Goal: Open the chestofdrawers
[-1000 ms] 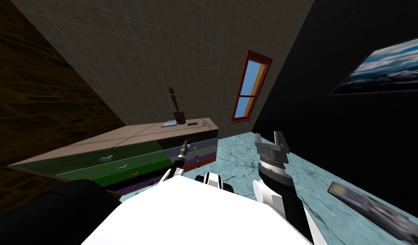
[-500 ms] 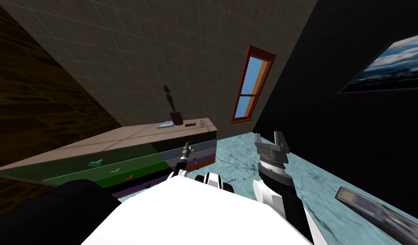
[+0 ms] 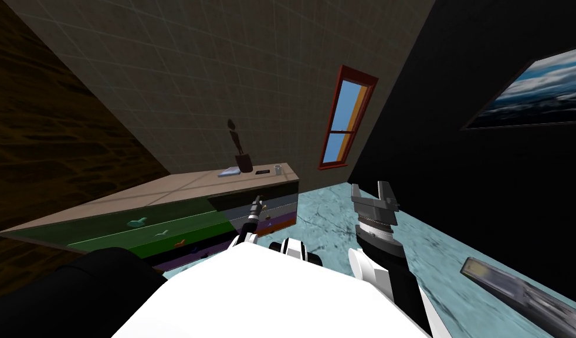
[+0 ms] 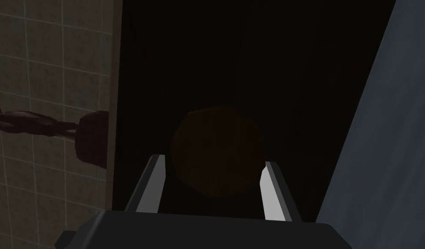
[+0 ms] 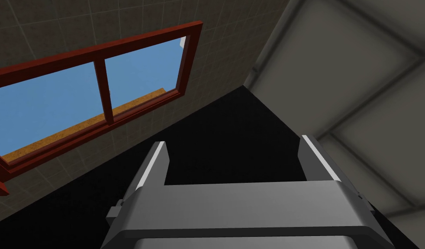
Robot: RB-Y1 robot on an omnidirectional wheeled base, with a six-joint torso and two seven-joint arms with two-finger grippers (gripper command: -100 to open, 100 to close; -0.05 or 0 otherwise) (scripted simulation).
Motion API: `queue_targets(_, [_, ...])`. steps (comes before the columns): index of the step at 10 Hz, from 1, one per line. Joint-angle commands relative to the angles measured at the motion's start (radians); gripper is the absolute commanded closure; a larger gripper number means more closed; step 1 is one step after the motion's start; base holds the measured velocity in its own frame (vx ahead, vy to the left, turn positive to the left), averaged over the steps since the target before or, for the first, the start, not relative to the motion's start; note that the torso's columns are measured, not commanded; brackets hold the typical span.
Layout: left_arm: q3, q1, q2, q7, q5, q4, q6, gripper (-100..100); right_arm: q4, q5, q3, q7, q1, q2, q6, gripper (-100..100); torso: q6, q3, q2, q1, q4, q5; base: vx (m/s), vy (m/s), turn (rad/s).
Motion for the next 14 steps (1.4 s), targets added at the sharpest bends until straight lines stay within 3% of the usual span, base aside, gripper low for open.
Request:
queue_targets(1, [-0.007, 0.018, -0.001, 0.002, -0.002, -0.013, 0.015, 100, 0.000, 0.000, 0.000, 0.000, 0.000, 0.000, 0.000, 0, 0.000, -0.001, -0.001, 0.000, 0.000, 0.000, -0.161, -0.094, 0.012])
queue_targets(3, [-0.008, 0.018, -0.001, 0.002, -0.003, -0.019, 0.012, 100, 0.000, 0.000, 0.000, 0.000, 0.000, 0.000, 0.000, 0, -0.001, -0.002, -0.003, 0.001, 0.000, -0.001, -0.139, -0.065, 0.004])
queue_targets(4, [0.016, -0.028, -0.014, -0.033, 0.015, 0.019, 0.021, 100, 0.000, 0.000, 0.000, 0.000, 0.000, 0.000, 0.000, 0, -0.001, -0.005, -0.007, 0.003, 0.002, -0.002, -0.151, -0.035, -0.130])
queue_targets(12, [0.119, -0.223, -0.059, -0.173, 0.086, 0.170, 0.049, 100, 0.000, 0.000, 0.000, 0.000, 0.000, 0.000, 0.000, 0, 0.001, -0.004, -0.006, 0.000, 0.000, -0.001, -0.194, -0.026, -0.118])
queue_targets(14, [0.111, -0.208, -0.055, -0.164, 0.081, 0.156, 0.045, 100, 0.000, 0.000, 0.000, 0.000, 0.000, 0.000, 0.000, 0, -0.001, -0.005, -0.008, 0.001, 0.000, -0.002, -0.090, -0.039, -0.006])
